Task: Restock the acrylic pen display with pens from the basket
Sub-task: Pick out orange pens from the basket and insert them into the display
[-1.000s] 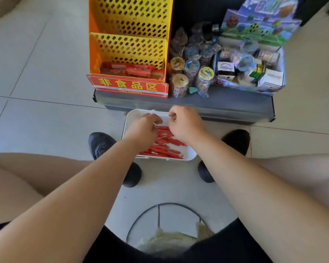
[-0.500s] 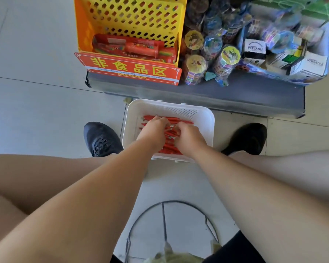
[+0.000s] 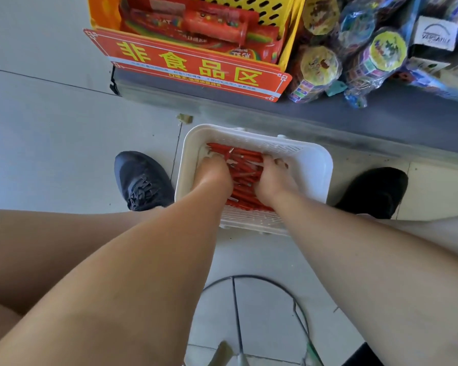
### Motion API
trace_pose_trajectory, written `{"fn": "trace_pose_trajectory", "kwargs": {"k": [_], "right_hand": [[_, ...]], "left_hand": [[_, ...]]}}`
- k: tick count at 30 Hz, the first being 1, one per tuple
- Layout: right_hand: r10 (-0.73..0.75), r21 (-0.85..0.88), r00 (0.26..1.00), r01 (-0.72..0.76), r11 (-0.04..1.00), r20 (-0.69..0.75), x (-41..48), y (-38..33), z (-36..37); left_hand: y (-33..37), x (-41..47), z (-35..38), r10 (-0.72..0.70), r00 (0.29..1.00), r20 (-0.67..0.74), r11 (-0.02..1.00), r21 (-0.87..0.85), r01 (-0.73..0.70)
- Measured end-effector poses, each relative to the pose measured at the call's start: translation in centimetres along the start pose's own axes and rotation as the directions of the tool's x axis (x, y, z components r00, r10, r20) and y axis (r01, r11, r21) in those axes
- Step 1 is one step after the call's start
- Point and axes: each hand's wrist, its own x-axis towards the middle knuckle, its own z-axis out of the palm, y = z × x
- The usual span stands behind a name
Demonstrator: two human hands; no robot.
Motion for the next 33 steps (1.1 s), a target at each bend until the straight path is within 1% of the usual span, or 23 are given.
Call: {"fn": "trace_pose_trajectory", "kwargs": {"k": [3, 5, 7, 8, 10, 13, 15, 17, 19, 23, 26, 28, 30, 31, 33], "right_hand": [[0.084, 0.047, 0.996, -0.084, 0.995, -0.018, 0.4, 0.2, 0.3], [0.153, 0.081, 0.987, -0.149, 0.986, -0.045, 0.6, 0.6, 0.7], [0.175, 0.109, 0.982, -0.167, 0.980, -0.067, 0.8, 1.1, 1.1], [0.184, 0.138, 0.980, -0.172, 0.975, -0.073, 0.7, 1.2, 1.1], [0.182, 0.223, 0.980, -0.161, 0.961, -0.077, 0.5, 1.2, 0.9], [0.108, 0.293, 0.992, -0.083, 0.953, -0.072, -0.1, 1.3, 0.7], [0.102, 0.379, 0.993, -0.070, 0.923, -0.066, -0.8, 1.4, 0.5], [0.165, 0.535, 0.986, -0.124, 0.836, -0.030, -1.5, 1.5, 0.2], [0.218, 0.653, 0.975, -0.198, 0.731, 0.051, -2.1, 1.6, 0.0], [0.137, 0.737, 0.962, -0.268, 0.621, 0.234, -3.4, 1.1, 0.2], [0.098, 0.776, 0.915, -0.384, 0.501, 0.391, -4.2, 0.7, -0.2], [0.068, 0.773, 0.897, -0.414, 0.481, 0.437, -4.7, 0.5, -0.4], [0.046, 0.772, 0.897, -0.404, 0.492, 0.440, -4.9, 0.3, -0.6], [0.037, 0.770, 0.899, -0.395, 0.502, 0.437, -5.0, 0.1, -0.5], [0.001, 0.767, 0.901, -0.370, 0.524, 0.434, -5.3, -0.4, -0.5]], "left_hand": [[-0.1, -0.1, 0.7, -0.018, 0.999, -0.028, 1.000, -0.005, 0.018], [-0.4, -0.2, 0.9, 0.009, 1.000, -0.003, 0.999, -0.040, -0.009], [-0.8, -0.5, 1.0, 0.043, 0.999, 0.018, 0.985, -0.169, -0.040], [-0.9, -0.7, 1.0, 0.037, 0.999, 0.026, 0.972, -0.235, -0.030], [-0.8, -1.0, 0.8, 0.023, 0.999, 0.034, 0.947, -0.321, -0.011], [-0.7, -1.5, 0.6, 0.004, 1.000, 0.024, 0.910, -0.414, 0.007], [-0.8, -2.0, 0.7, -0.009, 1.000, 0.018, 0.891, -0.453, 0.016], [-1.0, -2.5, 0.6, -0.002, 1.000, 0.017, 0.866, -0.500, 0.010], [-1.0, -3.1, 0.3, 0.006, 0.999, 0.031, 0.826, -0.563, 0.013], [-1.3, -3.9, -0.3, 0.020, 0.998, 0.059, 0.762, -0.647, 0.023], [-1.9, -4.3, -0.9, -0.007, 0.996, 0.092, 0.673, -0.736, 0.073], [-2.2, -4.6, -1.3, -0.029, 0.994, 0.106, 0.624, -0.775, 0.101], [-2.2, -4.9, -1.6, -0.047, 0.993, 0.112, 0.601, -0.791, 0.118], [-2.1, -5.0, -1.6, -0.063, 0.991, 0.116, 0.569, -0.812, 0.131], [-1.9, -5.2, -1.7, -0.086, 0.983, 0.162, 0.459, -0.869, 0.184]]}}
